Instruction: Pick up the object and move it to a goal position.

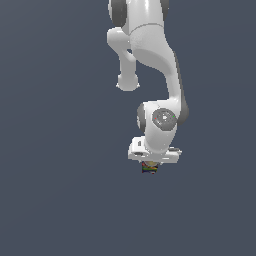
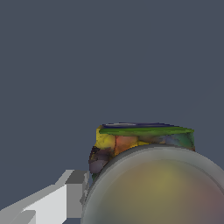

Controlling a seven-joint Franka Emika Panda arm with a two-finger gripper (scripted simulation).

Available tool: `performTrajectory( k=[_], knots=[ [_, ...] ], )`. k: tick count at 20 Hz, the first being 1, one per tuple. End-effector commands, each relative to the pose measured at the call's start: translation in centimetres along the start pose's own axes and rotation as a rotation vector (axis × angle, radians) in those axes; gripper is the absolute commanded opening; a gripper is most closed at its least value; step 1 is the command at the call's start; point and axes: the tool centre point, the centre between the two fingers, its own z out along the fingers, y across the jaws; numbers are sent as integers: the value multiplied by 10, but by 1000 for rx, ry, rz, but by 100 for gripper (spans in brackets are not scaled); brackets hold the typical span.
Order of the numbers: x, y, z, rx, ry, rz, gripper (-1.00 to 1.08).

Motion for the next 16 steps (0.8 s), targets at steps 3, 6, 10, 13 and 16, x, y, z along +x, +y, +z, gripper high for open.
performTrajectory(
  k=[3,6,10,13,16],
  knots=[
    [2,-5,-12,1,2,0,-100],
    [5,-10,-26,1,2,0,-100],
    [10,-21,-53,1,3,0,-100],
    [15,-31,-78,1,3,0,-100],
    [20,-41,-103,1,3,0,-100]
  ],
)
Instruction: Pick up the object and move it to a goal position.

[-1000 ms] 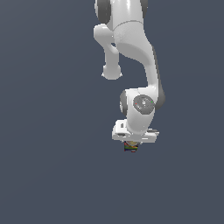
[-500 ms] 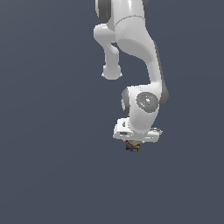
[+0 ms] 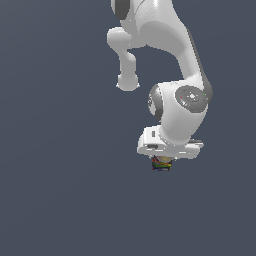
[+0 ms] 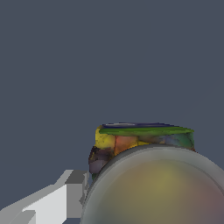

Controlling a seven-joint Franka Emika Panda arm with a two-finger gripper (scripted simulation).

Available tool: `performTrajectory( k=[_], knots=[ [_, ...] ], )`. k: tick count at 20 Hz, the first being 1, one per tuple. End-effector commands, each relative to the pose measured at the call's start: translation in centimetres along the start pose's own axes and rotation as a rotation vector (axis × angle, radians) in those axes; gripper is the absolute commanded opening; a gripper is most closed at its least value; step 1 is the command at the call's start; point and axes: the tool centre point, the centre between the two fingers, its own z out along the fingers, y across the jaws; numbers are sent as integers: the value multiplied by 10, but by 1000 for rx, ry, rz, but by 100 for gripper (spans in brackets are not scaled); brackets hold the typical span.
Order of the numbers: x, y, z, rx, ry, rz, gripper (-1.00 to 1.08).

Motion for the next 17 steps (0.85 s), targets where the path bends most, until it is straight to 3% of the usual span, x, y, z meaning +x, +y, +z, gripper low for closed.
performTrajectory(
  k=[1,9,17],
  knots=[
    [5,-9,-24,1,4,0,-100],
    [15,-26,-65,1,4,0,-100],
    [19,-30,-74,1,4,0,-100]
  ],
)
